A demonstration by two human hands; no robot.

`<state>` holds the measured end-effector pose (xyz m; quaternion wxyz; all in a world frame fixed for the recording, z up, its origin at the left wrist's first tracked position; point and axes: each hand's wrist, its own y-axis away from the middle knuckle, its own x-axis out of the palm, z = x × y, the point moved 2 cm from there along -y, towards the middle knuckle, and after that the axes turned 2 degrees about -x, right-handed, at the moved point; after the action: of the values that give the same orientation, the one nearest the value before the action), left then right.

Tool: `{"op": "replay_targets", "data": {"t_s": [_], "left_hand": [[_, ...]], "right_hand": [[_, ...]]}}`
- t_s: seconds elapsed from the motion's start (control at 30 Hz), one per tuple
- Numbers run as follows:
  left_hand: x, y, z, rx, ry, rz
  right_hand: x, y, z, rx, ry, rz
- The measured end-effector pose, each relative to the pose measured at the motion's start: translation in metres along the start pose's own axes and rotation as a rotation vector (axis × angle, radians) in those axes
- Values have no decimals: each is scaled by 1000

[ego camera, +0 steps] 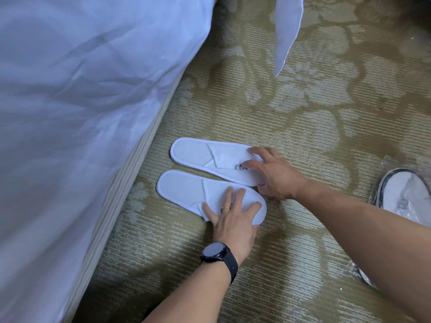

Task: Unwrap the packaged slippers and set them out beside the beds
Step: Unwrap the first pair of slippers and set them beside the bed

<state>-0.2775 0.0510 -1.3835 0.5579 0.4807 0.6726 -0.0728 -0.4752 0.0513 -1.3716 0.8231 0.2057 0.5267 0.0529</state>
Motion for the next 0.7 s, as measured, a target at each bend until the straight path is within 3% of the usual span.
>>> {"op": "replay_targets", "data": {"t_s": [0.7], "left_hand": [[5,-3,-2,30,22,-30]], "right_hand": [[-3,-3,1,16,2,-19]]}}
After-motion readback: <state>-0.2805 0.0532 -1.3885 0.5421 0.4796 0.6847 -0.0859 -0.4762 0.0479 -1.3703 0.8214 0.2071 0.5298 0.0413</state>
